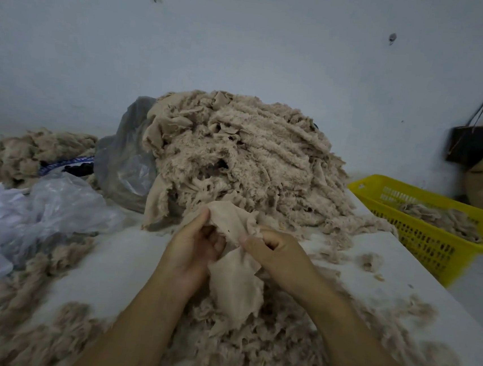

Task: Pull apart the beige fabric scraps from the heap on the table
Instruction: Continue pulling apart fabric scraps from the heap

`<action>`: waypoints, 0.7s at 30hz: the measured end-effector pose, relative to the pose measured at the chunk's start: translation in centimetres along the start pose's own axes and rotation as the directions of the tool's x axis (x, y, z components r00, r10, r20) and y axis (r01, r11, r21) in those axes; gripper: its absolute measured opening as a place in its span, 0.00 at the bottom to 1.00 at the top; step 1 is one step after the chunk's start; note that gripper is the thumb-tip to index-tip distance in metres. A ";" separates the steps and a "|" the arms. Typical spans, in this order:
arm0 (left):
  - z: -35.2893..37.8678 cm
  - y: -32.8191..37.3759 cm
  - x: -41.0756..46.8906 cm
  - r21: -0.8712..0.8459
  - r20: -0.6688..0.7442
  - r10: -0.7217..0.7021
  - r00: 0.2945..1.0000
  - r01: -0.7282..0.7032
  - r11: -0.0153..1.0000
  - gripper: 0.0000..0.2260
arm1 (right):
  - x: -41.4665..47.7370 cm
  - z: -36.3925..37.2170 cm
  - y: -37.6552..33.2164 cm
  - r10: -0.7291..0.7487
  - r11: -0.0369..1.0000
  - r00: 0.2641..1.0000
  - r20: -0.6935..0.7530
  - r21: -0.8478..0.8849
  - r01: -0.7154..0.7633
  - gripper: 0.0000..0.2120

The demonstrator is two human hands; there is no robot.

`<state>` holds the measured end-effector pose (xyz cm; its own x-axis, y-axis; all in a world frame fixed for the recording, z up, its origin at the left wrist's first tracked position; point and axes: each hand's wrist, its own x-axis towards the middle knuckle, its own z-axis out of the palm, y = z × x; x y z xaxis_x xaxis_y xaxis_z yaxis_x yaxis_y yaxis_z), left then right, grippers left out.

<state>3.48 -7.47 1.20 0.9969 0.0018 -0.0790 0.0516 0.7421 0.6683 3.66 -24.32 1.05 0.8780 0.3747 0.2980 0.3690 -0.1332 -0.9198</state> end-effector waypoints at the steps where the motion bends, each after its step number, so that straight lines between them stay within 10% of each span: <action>1: 0.0 -0.1 0.2 -0.071 -0.006 0.015 1.000 -0.015 0.997 0.10 | 0.0 -0.2 0.0 0.002 1.000 1.000 -0.028 -0.010 -0.002 0.25; 8: -2.2 2.7 1.1 -0.434 -0.039 0.136 0.990 -0.139 0.890 0.17 | -0.2 -2.8 -0.5 0.272 0.946 0.868 -0.416 0.280 -0.162 0.28; 12: -0.9 0.9 0.3 0.167 0.082 -0.029 0.996 0.015 0.986 0.29 | 0.1 -2.7 -0.8 0.271 0.708 0.927 -0.261 0.707 -0.007 0.29; 16: 0.7 -2.0 -0.8 0.636 0.084 -0.231 0.969 0.126 0.761 0.28 | -0.1 -1.7 -0.5 0.144 0.621 0.989 0.037 0.775 -0.119 0.31; 21: 0.0 -0.8 0.4 0.068 -0.033 -0.195 0.980 0.197 0.978 0.18 | -0.1 -0.7 0.0 0.154 0.875 0.964 0.217 0.424 -0.235 0.34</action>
<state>3.86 -8.07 0.61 0.9651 -0.1207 -0.2323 0.2508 0.6804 0.6886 3.75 -25.00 1.16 0.8372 0.5395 0.0898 -0.0132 0.1841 -0.9828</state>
